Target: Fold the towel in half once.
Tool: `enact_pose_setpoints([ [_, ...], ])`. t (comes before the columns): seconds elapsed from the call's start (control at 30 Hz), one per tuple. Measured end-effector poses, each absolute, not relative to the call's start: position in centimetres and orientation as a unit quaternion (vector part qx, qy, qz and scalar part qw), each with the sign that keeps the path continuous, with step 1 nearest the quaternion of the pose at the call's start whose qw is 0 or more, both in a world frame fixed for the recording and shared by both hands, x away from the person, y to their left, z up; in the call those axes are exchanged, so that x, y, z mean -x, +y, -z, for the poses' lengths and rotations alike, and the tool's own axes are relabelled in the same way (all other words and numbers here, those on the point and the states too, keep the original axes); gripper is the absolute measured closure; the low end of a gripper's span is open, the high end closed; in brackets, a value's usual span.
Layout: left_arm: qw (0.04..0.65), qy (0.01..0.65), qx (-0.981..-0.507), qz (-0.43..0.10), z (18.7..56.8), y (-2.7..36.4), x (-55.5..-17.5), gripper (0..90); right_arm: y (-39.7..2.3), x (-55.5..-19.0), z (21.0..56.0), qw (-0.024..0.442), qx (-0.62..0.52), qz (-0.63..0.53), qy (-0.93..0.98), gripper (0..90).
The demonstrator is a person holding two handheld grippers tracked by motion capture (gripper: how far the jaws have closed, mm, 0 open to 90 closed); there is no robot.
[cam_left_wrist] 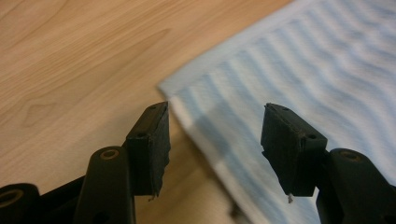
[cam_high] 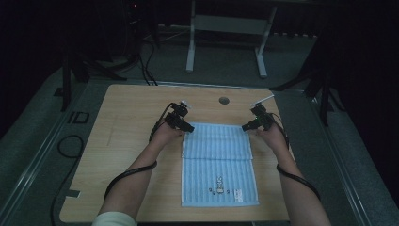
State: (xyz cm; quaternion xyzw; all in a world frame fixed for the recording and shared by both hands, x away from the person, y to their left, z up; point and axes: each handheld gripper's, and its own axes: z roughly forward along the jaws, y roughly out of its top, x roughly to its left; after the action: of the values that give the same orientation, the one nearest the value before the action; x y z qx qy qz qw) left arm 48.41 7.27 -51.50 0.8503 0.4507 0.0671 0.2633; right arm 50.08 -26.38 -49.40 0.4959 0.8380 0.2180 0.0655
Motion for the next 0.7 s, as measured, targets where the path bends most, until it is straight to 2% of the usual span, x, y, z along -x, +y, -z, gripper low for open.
enact_pose_setpoints([
  [0.33, 0.244, 0.450, -0.856, -0.076, 52.9, 7.3, -50.1, 42.8, -27.2, -51.8, 51.3, 0.074, -0.527, -0.211, 0.820, 55.0],
  [0.57, 0.231, 0.434, -0.866, -0.093, 53.3, 6.5, -50.4, 45.6, -25.5, -51.6, 52.4, 0.090, -0.491, -0.182, 0.847, 61.7],
  [0.67, 0.232, 0.438, -0.862, -0.101, 53.3, 6.5, -50.4, 52.1, -25.0, -51.5, 52.3, 0.098, -0.486, -0.174, 0.851, 75.5],
  [0.7, 0.237, 0.437, -0.862, -0.100, 53.3, 6.4, -50.3, 57.4, -24.8, -51.4, 52.3, 0.098, -0.483, -0.174, 0.852, 80.9],
])
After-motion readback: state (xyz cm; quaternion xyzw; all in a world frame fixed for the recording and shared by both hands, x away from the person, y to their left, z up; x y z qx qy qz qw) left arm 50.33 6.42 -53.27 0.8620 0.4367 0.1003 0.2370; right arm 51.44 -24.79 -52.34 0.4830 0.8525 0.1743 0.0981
